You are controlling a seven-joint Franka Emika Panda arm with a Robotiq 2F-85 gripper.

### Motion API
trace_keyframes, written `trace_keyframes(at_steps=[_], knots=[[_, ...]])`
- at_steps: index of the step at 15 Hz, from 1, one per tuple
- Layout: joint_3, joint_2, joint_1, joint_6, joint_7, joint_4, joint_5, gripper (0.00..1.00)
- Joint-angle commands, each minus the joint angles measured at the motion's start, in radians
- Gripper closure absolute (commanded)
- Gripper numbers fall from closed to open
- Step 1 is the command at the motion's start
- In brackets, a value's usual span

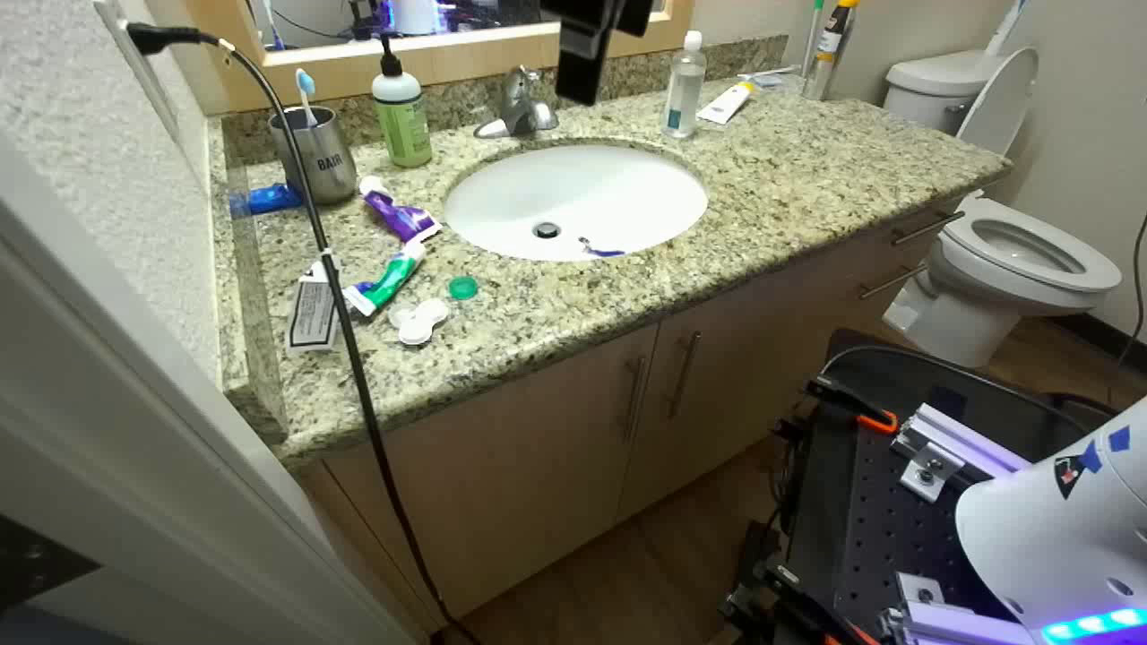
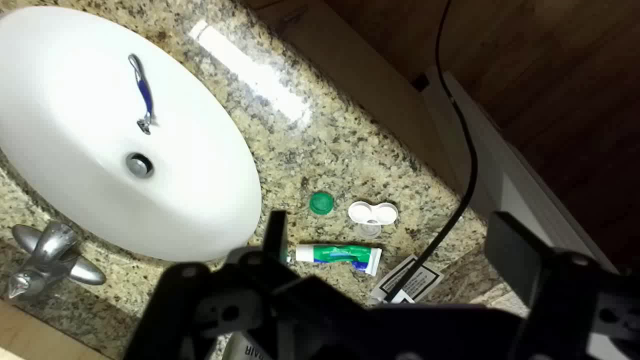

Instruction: Lift up the tap handle

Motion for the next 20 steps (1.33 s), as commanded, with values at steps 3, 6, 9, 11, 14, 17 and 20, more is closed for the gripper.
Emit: trace_keyframes(at_steps=[3,6,9,11,14,17,20], knots=[[-0.010,0.159,-0.048,0.227,0.080,0.094,-0.053,0.00],[-0.034,0.272,-0.097,0.375,0.166,0.216,-0.048,0.00],[-0.070,0.408,-0.157,0.430,0.261,0.368,-0.059,0.00],[-0.109,0.497,-0.191,0.447,0.326,0.467,-0.077,0.00],[-0.194,0.634,-0.223,0.424,0.423,0.602,-0.111,0.00],[-0.247,0.625,-0.198,0.423,0.417,0.579,-0.087,0.00],[-0.290,0.721,-0.200,0.421,0.451,0.660,-0.086,0.00]])
